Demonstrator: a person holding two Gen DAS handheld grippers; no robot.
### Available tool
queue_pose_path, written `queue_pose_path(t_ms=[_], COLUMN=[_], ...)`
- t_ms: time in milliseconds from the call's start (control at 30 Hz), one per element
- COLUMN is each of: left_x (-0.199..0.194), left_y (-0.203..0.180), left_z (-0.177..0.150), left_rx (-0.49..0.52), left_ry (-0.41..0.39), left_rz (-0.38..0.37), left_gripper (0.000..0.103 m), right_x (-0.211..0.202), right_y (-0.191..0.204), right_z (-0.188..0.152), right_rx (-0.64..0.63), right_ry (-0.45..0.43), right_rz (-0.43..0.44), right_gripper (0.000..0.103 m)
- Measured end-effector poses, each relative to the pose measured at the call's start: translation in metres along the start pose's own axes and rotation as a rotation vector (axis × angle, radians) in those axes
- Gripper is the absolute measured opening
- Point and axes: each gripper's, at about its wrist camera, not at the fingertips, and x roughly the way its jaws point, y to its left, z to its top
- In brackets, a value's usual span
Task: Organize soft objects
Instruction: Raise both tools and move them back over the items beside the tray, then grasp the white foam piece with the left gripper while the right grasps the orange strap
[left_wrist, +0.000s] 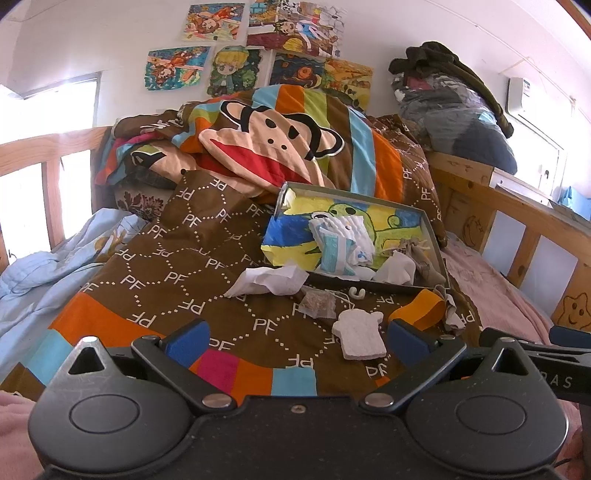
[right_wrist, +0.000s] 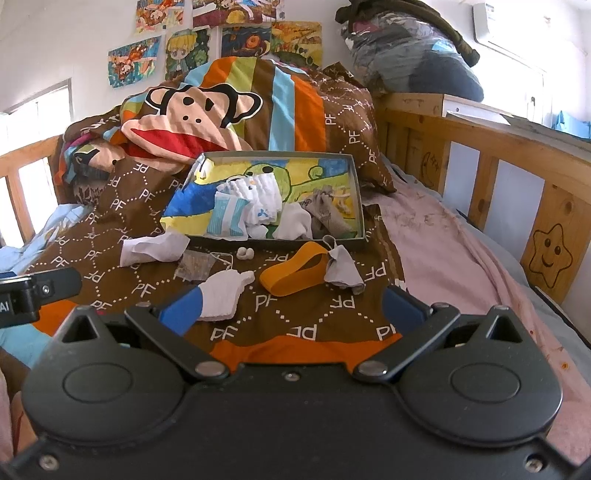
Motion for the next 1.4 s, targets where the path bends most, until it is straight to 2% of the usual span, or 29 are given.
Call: queue_pose_path(t_ms=[367, 767, 1033, 1167, 1267, 1400], left_x=[0.005, 0.02, 0.03, 0.035, 0.044, 0.063], left_y=[0.001, 0.008, 0.012, 0.015, 0.016, 0.018], left_z=[-0.003, -0.004, -0.004, -0.001, 0.003, 0.01], left_rx=[0.007, -0.033, -0.053, -0.071, -0.077, -0.096], left_ry=[0.018, 0.071, 0.103, 0.11, 0.124, 0.169], left_rz=[-0.007, -0.013, -0.014, -0.021, -0.041, -0.121], left_gripper=[0.102, 0.102, 0.102, 0.102, 0.102, 0.102], right_x=[0.0, 0.018, 0.021, 0.025, 0.034, 0.047], right_y=[0.002, 0.011, 0.006, -0.003, -0.012, -0.025], right_z=[0.0, -0.001, 0.0, 0.006, 0.011, 0.016], right_rx=[-0.016, -0.078, -0.049, 0.002, 0.046, 0.105], right_ry=[-0.001, 0.077, 0.094, 0.114, 0.143, 0.155], right_rz=[-0.018, -0.016, -0.017, 0.011, 0.068, 0.13], right_gripper=[0.103, 0.103, 0.103, 0.103, 0.103, 0.103])
